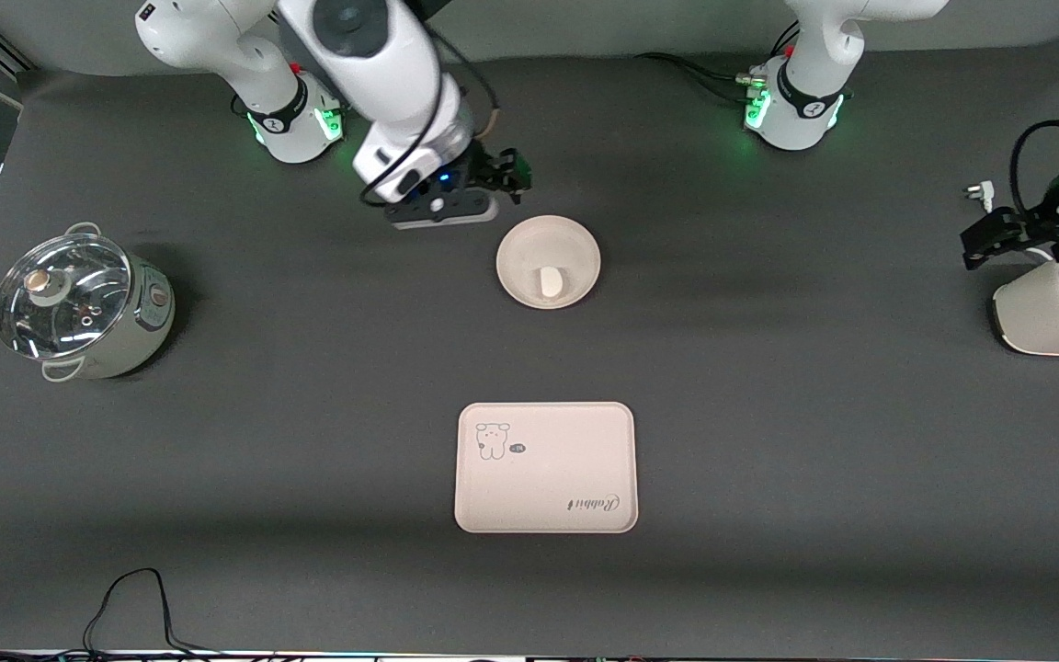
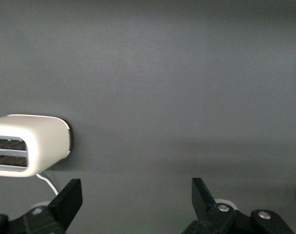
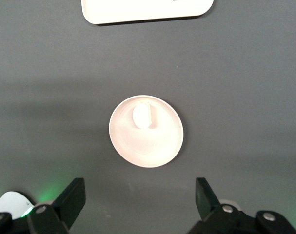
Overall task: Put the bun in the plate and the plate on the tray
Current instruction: 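Withdraw the left gripper while the right gripper reaches the plate rim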
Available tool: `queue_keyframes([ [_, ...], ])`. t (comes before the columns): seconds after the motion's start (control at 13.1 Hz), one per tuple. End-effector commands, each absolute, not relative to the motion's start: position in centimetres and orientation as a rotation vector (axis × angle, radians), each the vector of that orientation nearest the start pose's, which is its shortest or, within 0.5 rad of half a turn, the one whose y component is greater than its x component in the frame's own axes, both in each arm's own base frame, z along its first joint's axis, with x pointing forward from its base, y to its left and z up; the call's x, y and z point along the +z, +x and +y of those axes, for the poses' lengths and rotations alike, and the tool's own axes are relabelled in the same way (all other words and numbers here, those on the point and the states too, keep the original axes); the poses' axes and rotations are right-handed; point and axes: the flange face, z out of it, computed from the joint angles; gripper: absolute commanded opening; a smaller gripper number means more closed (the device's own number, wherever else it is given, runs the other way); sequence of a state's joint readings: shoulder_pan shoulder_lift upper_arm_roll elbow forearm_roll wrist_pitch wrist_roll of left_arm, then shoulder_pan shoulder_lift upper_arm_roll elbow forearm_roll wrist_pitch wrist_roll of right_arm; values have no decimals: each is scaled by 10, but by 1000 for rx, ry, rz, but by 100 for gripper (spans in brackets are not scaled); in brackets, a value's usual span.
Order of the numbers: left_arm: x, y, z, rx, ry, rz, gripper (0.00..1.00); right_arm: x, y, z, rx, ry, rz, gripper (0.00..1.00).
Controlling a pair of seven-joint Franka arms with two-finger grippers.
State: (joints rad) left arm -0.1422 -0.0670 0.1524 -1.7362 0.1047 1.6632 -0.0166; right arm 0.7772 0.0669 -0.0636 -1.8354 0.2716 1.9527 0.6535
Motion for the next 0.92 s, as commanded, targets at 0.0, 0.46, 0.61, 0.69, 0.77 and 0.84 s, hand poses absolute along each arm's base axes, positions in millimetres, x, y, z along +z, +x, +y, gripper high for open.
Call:
queue_keyframes([
  [0.0, 599, 549, 8, 20, -3037, 57, 100, 434, 401, 348, 145, -2836, 9, 100],
  [0.46, 603, 548, -6, 33, -3038, 106, 100, 267, 390, 352, 89, -2684, 99, 100],
  [0.61, 601, 549, -3, 36, -3038, 101, 100, 226, 369, 367, 65, -2670, 134, 100],
  [0.69, 602, 548, -4, 33, -3039, 101, 100, 211, 367, 364, 50, -2676, 135, 100],
  [0.77, 603, 548, -5, 31, -3039, 99, 100, 202, 365, 362, 34, -2686, 113, 100],
  [0.84, 603, 549, -6, 28, -3039, 101, 100, 194, 364, 360, 27, -2699, 98, 100],
])
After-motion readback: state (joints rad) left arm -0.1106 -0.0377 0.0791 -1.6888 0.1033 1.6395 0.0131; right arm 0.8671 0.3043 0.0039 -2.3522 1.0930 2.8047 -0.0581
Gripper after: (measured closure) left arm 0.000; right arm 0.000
